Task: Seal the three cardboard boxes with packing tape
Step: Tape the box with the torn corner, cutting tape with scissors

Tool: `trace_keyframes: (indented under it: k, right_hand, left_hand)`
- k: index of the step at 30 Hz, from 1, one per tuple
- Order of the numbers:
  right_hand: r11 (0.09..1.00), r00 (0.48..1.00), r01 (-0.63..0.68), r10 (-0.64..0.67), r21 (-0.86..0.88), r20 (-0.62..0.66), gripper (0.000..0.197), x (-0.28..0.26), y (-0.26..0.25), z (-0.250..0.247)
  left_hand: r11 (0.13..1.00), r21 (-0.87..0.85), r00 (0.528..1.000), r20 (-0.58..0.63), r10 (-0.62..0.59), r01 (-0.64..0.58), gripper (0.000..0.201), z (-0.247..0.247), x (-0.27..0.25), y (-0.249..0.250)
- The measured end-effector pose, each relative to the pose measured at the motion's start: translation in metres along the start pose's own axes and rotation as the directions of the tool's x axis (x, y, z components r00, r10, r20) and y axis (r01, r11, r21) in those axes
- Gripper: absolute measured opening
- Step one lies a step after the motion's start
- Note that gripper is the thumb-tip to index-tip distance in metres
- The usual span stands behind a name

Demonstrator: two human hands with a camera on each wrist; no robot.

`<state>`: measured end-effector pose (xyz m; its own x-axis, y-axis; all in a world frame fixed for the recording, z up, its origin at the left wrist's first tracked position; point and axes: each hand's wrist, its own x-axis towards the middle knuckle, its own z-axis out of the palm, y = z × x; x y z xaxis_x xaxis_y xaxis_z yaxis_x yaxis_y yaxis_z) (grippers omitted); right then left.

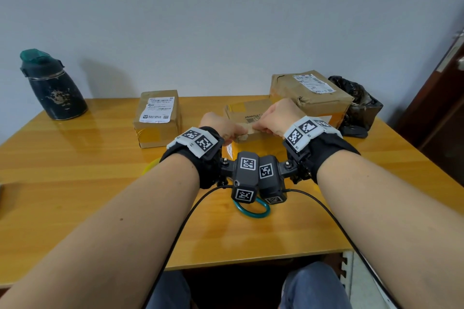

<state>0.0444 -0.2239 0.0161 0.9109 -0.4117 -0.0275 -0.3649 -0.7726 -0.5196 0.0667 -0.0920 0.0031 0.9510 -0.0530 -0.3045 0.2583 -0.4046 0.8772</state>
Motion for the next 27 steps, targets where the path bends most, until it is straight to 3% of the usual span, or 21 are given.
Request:
trace_keyframes:
  k: [13,17,27]
  right_hand:
    - [1.000,1.000,0.006,-0.006,0.006,0.012,0.031,-0.0078,-0.0008,-0.0035]
    - [1.000,1.000,-0.003,0.002,0.013,0.012,0.021,-0.0077,-0.0005,-0.0042]
    - [1.000,1.000,0.011,-0.011,-0.020,0.006,0.030,-0.0055,-0.0019,-0.0030]
  left_hand:
    - [1.000,-0.002,1.000,-0.005,-0.002,0.002,0.024,0.0009,0.0002,-0.0003]
    - [1.000,0.011,1.000,-0.001,0.001,-0.001,0.023,0.0008,0.0003,0.0010]
    - [0.998,0.049,0.999,0.016,-0.042,0.041,0.032,-0.0055,-0.0036,-0.0011]
